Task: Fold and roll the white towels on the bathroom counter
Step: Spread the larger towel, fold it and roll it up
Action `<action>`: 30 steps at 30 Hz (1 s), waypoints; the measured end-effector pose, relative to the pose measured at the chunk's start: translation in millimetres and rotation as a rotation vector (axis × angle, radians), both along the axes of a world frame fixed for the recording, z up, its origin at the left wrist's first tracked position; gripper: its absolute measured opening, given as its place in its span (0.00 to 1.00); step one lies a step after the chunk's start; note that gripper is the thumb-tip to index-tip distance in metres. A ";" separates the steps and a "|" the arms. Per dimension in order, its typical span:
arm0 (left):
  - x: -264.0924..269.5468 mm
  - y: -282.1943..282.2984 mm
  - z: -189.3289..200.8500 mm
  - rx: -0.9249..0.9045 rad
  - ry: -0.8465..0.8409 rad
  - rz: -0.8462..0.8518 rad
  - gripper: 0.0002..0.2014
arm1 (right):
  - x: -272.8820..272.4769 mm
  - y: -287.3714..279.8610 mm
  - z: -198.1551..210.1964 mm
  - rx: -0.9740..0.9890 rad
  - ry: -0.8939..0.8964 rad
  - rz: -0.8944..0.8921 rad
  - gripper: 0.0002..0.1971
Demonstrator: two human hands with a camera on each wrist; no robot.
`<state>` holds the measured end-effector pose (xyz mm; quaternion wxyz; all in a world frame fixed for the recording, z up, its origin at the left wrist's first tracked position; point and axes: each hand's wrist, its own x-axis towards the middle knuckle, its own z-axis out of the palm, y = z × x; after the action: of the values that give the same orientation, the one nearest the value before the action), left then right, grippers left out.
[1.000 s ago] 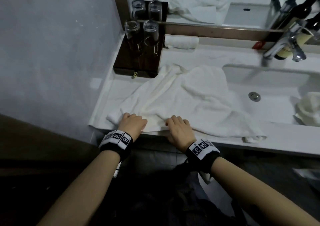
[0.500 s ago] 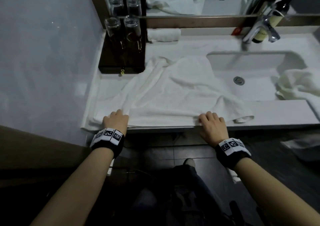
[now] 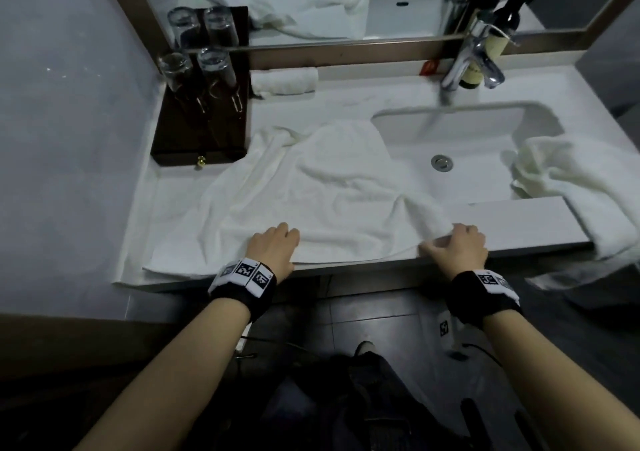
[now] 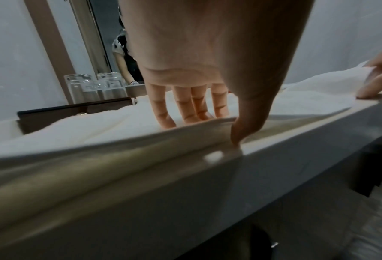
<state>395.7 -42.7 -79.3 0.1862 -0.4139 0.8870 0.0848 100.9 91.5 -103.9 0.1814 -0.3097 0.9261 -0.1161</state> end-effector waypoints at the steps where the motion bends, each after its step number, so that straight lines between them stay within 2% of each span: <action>1: -8.1 3.2 -2.5 0.011 0.001 0.004 0.17 | -3.0 0.1 -1.6 -0.049 -0.059 0.035 0.31; 3: -17.3 6.3 -7.3 0.020 -0.002 0.030 0.14 | -11.2 2.0 -3.0 -0.193 -0.165 0.046 0.22; 7: -13.3 -0.6 -14.1 0.025 -0.071 0.087 0.13 | -46.6 8.7 1.2 -0.387 -0.060 -0.096 0.14; 9: -9.3 -3.5 -15.4 0.029 -0.091 0.126 0.11 | -68.0 12.0 6.1 -0.447 -0.005 -0.137 0.14; 12: -10.2 -1.4 -15.9 0.021 -0.098 0.146 0.09 | -89.1 17.4 9.9 -0.434 -0.040 -0.147 0.15; 15: -15.2 4.2 -15.2 0.016 -0.095 0.166 0.09 | -95.4 18.2 5.4 -0.437 -0.304 -0.222 0.20; 17: -17.0 7.7 -14.4 0.007 -0.088 0.184 0.09 | -91.7 14.1 2.0 -0.463 -0.511 -0.278 0.15; 19: -17.5 11.1 -13.6 0.000 -0.084 0.203 0.10 | -89.0 7.9 -2.7 -0.450 -0.598 -0.305 0.17; 21: -16.9 15.3 -13.2 -0.012 -0.074 0.223 0.11 | -90.4 0.2 -5.5 -0.403 -0.552 -0.317 0.19; 23: -14.4 20.9 -13.1 -0.029 -0.049 0.245 0.12 | -95.1 -7.9 -7.0 -0.373 -0.431 -0.286 0.15; 27: -1.9 33.9 -13.5 -0.021 0.066 0.306 0.16 | -87.8 -35.2 7.1 -0.592 -0.349 -0.218 0.07; 30: 11.0 41.5 -10.8 0.023 0.148 0.334 0.19 | -56.6 -64.1 27.3 -0.726 -0.354 -0.073 0.03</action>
<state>406.7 -1.2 -90.2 0.1084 -0.5461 0.8161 0.1547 44.3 27.3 -76.6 0.2127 -0.2958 0.7896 -0.4937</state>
